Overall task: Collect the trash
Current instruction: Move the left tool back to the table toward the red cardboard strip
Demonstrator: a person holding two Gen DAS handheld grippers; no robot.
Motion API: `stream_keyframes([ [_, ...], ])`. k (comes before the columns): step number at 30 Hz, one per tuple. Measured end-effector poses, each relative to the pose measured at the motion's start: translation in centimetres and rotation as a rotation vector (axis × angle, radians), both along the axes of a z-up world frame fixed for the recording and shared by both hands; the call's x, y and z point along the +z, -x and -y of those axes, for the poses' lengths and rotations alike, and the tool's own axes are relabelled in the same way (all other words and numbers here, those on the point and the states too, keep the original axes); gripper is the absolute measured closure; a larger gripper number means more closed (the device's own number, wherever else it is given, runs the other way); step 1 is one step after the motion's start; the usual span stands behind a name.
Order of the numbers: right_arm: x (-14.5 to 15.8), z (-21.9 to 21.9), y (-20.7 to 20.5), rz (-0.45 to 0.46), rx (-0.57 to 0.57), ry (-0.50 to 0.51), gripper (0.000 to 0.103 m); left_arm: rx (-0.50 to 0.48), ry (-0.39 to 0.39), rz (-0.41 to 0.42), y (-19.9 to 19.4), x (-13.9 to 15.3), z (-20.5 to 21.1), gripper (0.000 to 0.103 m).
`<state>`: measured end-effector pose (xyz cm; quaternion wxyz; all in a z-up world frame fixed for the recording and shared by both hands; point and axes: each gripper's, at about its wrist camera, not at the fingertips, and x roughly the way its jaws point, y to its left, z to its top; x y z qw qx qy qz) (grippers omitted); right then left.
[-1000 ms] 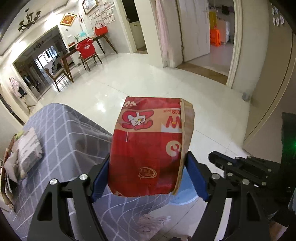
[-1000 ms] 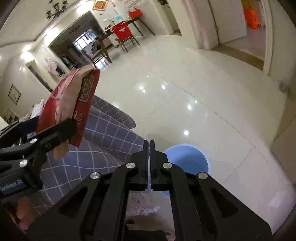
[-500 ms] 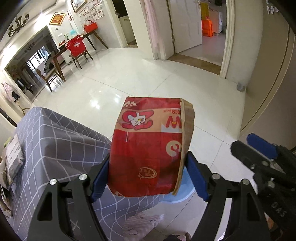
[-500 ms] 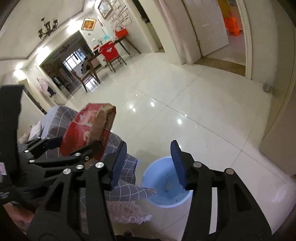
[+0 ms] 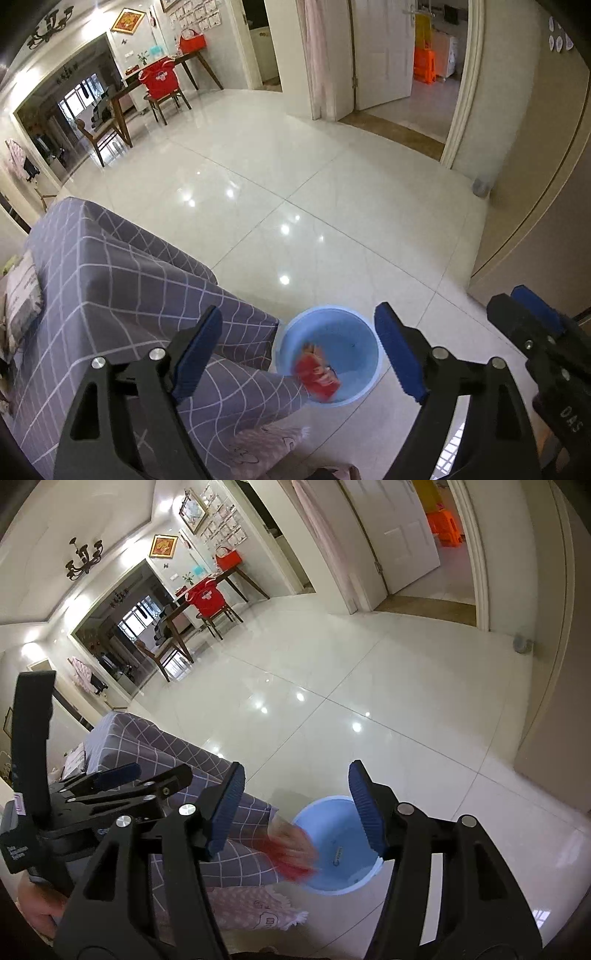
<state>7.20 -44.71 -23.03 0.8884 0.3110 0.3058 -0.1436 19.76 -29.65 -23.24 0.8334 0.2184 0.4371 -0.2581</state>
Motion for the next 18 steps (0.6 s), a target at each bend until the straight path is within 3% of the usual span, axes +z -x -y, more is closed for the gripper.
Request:
stream_keyframes([
  [9,3.8,-3.4,0.1,0.066,0.076,0.032,0.043,0.024,0.057,0.072,2.3,4.4,-3.9,0.020],
  [18,8.5,-12.1,-2.3,0.137,0.256,0.095,0.040,0.182,0.118,0.165,2.8,9.7,-14.6,0.016],
])
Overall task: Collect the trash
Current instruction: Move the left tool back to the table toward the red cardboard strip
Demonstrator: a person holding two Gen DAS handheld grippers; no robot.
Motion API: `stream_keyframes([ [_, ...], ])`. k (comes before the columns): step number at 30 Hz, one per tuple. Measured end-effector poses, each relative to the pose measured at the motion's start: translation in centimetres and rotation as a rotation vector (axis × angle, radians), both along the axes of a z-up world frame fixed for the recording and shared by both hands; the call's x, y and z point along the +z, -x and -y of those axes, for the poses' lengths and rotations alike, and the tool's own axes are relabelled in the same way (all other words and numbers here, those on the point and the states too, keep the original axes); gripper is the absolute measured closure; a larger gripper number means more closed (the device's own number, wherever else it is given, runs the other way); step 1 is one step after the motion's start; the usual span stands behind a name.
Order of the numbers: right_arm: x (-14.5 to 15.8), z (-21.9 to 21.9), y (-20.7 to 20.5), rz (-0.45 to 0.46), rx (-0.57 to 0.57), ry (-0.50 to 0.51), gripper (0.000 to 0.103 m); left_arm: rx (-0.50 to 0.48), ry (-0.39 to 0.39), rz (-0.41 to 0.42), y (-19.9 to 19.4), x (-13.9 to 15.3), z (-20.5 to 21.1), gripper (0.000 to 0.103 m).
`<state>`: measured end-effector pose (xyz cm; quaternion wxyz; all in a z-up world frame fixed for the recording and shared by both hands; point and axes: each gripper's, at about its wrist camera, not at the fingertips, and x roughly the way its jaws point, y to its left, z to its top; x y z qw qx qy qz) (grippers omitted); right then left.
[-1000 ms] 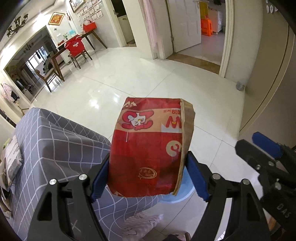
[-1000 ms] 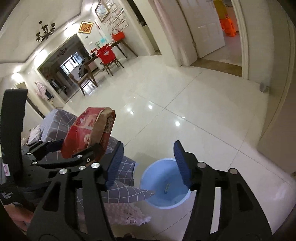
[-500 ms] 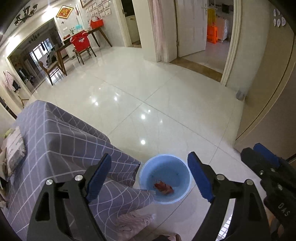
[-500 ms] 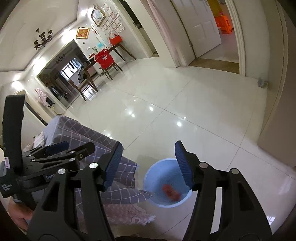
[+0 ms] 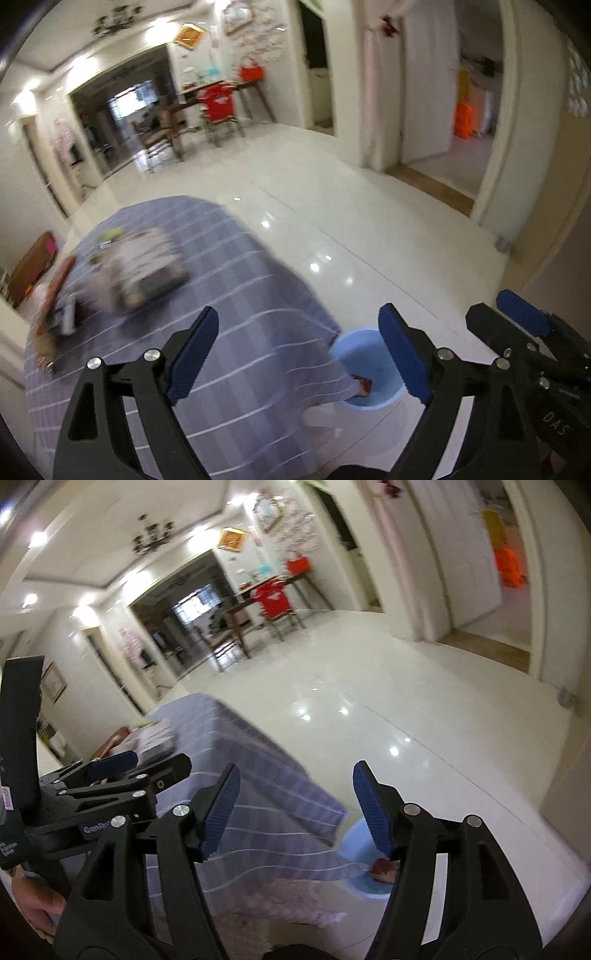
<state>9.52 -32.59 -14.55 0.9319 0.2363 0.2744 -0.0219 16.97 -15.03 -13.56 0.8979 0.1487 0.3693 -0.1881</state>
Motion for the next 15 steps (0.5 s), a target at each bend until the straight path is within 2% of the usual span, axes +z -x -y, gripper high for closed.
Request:
stream_keyframes([
  [5,1.7,-7.4,-3.1,0.015,0.136,0.048,0.039,0.116,0.024,0.041,-0.5,1.8,-7.7,0.014],
  [6,1.9,-8.9,-3.8,0.010,0.161,0.064,0.038,0.153,0.009,0.062,-0.7,2.0,-10.2,0.014],
  [10,2.2,-13.7,-6.7,-0.009,0.239,0.098,0.036,0.259,-0.065,0.109,-2.1,2.1,-16.1,0.014],
  [15,1.9,-19.1,-10.6,-0.033,0.314,0.148,0.035,0.410,-0.111,0.102,-4.8,0.9,-22.9,0.014],
])
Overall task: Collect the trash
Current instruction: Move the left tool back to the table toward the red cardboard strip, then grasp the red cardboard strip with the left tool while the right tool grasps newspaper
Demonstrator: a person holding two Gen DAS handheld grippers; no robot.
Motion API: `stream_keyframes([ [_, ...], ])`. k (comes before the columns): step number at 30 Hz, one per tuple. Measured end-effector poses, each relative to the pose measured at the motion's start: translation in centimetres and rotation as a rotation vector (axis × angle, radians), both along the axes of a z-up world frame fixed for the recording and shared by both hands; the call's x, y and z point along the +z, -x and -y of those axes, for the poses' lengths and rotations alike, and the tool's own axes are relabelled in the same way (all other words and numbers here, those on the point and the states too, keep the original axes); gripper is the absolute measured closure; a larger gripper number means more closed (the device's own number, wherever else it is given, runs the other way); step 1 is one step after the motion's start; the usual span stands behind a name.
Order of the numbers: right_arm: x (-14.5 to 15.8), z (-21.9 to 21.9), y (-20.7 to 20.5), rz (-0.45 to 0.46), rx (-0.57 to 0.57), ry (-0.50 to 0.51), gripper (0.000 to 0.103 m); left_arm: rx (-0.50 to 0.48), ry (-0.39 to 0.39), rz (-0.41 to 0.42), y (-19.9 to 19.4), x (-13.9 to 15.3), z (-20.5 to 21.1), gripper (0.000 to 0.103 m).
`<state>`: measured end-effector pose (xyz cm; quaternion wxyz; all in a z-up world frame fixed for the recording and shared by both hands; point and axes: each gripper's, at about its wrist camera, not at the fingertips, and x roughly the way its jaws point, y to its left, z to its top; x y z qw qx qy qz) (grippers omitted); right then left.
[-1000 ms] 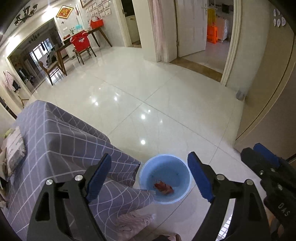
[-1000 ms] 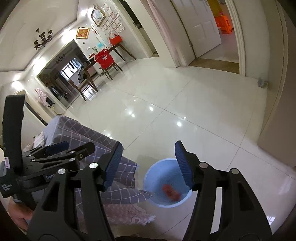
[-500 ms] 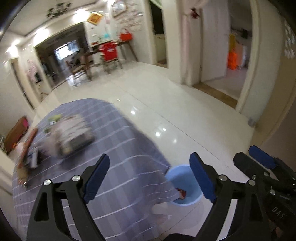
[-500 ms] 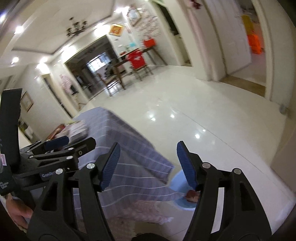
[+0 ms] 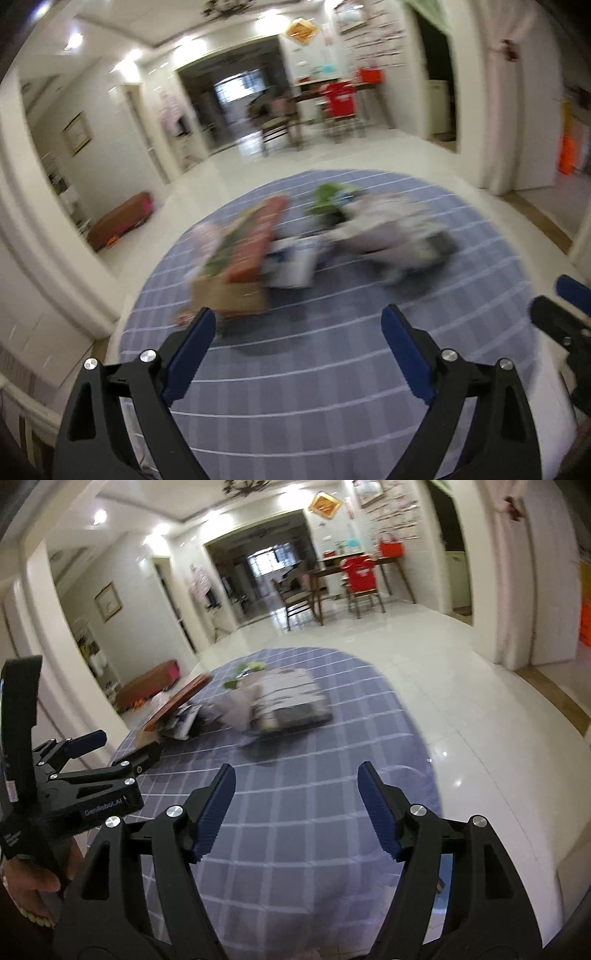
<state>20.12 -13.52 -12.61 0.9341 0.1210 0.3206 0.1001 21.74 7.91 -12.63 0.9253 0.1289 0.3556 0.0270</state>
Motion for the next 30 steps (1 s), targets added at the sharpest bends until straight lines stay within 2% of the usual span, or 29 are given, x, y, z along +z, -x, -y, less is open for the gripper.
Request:
stream_keyframes([
  [4,-1.0,-2.9,-2.9,-0.033,0.034,0.050,0.033,0.060,0.023,-0.013,-2.0,-0.8,-3.6,0.014],
  [6,-1.3,-3.9,-3.9,-0.044,0.034,0.082,0.030,0.082,-0.013,-0.005,-2.7,-1.1,-4.1,0.014],
  [10,-2.0,-5.1,-5.8,-0.042,0.046,0.126,0.029,0.116,-0.152,0.017,-4.5,-2.5,-3.7,0.014],
  [14,-2.1,-6.3,-8.4,-0.029,0.069,0.194,0.029,0.091,-0.131,-0.019,-6.5,-3.5,-3.3,0.013],
  [17,-2.4,-7.3,-9.7,-0.030,0.086,0.238,0.029,0.101,-0.187,-0.005,-7.8,-4.2,-2.7,0.013],
  [21,-2.9,-8.1,-11.2,-0.056,0.126,0.246,0.030,0.084,-0.145,-0.026,-8.9,-4.1,-3.4,0.016],
  [22,-2.9,-8.3,-11.5,-0.055,0.133,0.248,0.037,0.077,-0.141,-0.028,-9.1,-4.1,-3.6,0.021],
  [24,-2.9,-8.6,-11.8,-0.056,0.125,0.281,0.048,0.078,-0.129,-0.046,-9.4,-4.2,-4.1,0.048],
  [26,-2.8,-8.8,-12.2,-0.057,0.147,0.269,0.068,0.075,-0.093,-0.045,-9.3,-3.9,-4.5,0.054],
  [30,-2.4,-8.6,-11.8,-0.044,0.161,0.229,0.079,0.072,-0.061,0.007,-8.1,-2.4,-4.9,0.077],
])
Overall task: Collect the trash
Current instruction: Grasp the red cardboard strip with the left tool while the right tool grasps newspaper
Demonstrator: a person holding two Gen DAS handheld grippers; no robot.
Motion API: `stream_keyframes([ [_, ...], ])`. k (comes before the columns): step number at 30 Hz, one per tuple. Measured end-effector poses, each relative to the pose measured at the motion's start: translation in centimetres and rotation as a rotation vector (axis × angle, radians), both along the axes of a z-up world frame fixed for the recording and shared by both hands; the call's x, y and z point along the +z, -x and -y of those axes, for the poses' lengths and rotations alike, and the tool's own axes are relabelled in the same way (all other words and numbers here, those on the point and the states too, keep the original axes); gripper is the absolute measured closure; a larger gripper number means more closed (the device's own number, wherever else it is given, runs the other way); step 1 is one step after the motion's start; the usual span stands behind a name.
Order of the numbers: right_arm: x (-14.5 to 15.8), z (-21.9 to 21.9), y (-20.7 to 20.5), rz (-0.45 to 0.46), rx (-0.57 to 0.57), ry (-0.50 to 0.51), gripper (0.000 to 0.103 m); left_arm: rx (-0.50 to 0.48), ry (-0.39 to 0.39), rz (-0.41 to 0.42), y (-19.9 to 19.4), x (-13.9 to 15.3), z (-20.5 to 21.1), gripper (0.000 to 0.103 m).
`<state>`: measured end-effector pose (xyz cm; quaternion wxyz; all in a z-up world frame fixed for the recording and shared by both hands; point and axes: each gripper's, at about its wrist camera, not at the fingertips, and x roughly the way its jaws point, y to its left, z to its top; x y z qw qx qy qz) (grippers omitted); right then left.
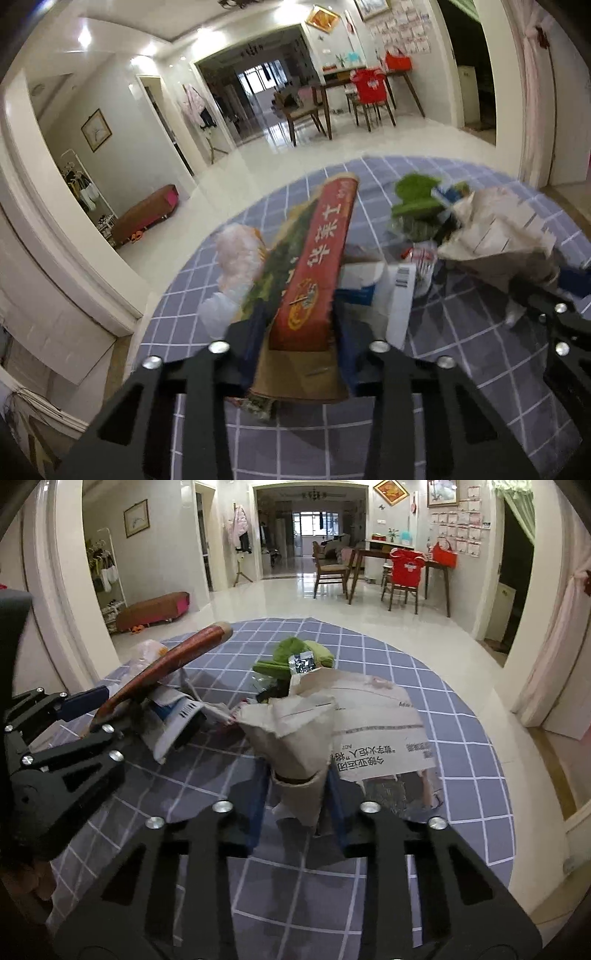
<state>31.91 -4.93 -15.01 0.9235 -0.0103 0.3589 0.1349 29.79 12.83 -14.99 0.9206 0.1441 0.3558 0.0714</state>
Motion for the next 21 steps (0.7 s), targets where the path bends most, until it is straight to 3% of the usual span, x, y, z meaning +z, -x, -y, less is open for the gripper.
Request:
stream_keyframes([
  [3,0.7,0.7,0.9,0.011,0.003,-0.041,0.083,0.002,0.100,0.035,1.2,1.7,-1.2,0.089],
  [8,2.7,1.9,2.9,0.051,-0.014,-0.089,0.084,0.013,0.258,0.076,3.0,3.6,-3.5,0.092],
  [15,5.9,3.8,6.6,0.110,-0.016,-0.171,0.084,-0.010,0.320,0.156,7.4,6.3,-2.6,0.092],
  [21,8.1,7.6,11.0,0.159,-0.048,-0.246,0.084,-0.115,0.337,0.185,11.1,8.7,1.6,0.092],
])
